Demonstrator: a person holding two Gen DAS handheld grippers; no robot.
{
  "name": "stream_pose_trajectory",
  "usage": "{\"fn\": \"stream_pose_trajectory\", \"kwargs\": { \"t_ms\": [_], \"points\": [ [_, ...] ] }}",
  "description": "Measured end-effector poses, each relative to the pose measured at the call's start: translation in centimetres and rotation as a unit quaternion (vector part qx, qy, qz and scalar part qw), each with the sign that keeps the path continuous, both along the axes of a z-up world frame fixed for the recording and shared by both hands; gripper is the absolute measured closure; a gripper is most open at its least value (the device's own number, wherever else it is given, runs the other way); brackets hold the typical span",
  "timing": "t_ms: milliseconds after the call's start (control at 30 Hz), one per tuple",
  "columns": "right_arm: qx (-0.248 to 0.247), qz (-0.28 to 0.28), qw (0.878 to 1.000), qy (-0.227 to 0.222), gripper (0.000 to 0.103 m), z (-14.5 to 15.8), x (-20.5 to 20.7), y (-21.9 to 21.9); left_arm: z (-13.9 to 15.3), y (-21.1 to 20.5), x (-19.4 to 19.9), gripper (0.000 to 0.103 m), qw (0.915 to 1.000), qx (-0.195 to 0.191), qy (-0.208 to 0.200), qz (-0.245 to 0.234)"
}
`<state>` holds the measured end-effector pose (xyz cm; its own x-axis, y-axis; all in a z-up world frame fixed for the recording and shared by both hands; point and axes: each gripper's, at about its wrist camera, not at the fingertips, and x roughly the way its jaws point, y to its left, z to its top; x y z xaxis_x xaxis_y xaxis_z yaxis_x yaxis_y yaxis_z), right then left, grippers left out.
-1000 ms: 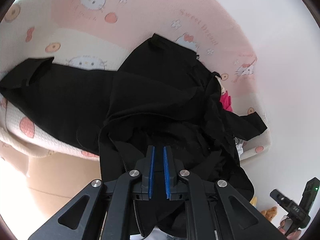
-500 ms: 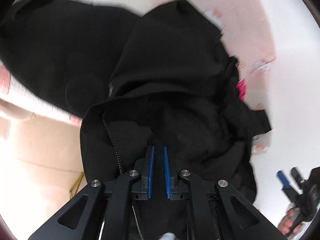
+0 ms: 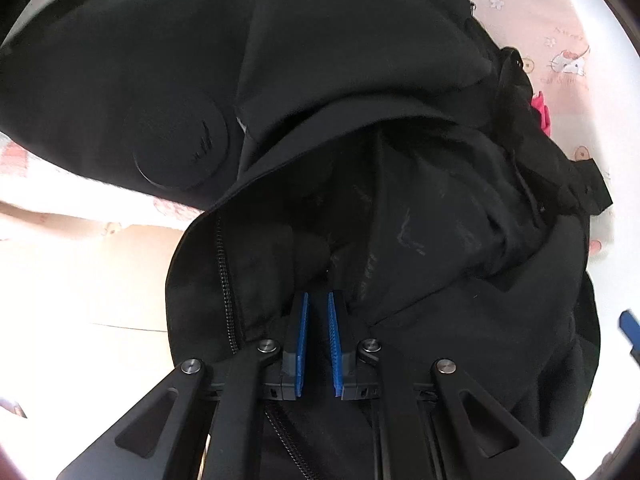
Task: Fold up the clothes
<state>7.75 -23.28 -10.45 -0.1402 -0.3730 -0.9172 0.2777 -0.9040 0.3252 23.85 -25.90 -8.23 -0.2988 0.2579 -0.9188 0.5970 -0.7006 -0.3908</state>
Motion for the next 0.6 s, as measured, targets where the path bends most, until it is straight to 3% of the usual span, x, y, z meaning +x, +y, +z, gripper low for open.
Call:
{"fn": "stream_pose_trajectory", "kwargs": {
  "t_ms": [100, 167, 200, 233, 400, 467, 600],
  "points": [
    [-0.003, 0.007, 1.000, -0.012, 0.035, -0.4, 0.0, -0.3, 3.2, -0.5, 0.7, 0.094, 0.9990, 0.009, 0.042, 0.015],
    [0.000, 0.010, 1.000, -0.011, 0.035, -0.4, -0.2, -0.7, 5.1, -1.4, 1.4, 0.074, 0.9958, 0.039, 0.072, 0.039],
    [0.002, 0.012, 1.000, -0.010, 0.035, -0.4, -0.3, -1.0, 5.8, -1.9, 1.6, 0.032, 0.9939, 0.050, 0.085, 0.051],
    [0.003, 0.016, 1.000, -0.008, 0.035, -0.3, -0.4, -1.3, 6.2, -2.4, 1.6, 0.001, 0.9927, 0.050, 0.093, 0.058],
    [0.000, 0.036, 0.999, 0.000, 0.035, -0.1, -1.3, -3.1, 8.2, -4.7, 1.6, 0.000, 0.9855, 0.051, 0.132, 0.095],
    [-0.004, 0.041, 0.999, -0.001, 0.035, -0.2, -1.9, -3.8, 8.6, -5.3, 0.7, 0.000, 0.9882, 0.025, 0.116, 0.097],
    [-0.035, 0.032, 0.998, -0.034, 0.035, -1.3, -3.7, -4.4, 8.2, -5.8, -0.4, 0.000, 0.9947, -0.036, 0.079, 0.055]
  ]
}}
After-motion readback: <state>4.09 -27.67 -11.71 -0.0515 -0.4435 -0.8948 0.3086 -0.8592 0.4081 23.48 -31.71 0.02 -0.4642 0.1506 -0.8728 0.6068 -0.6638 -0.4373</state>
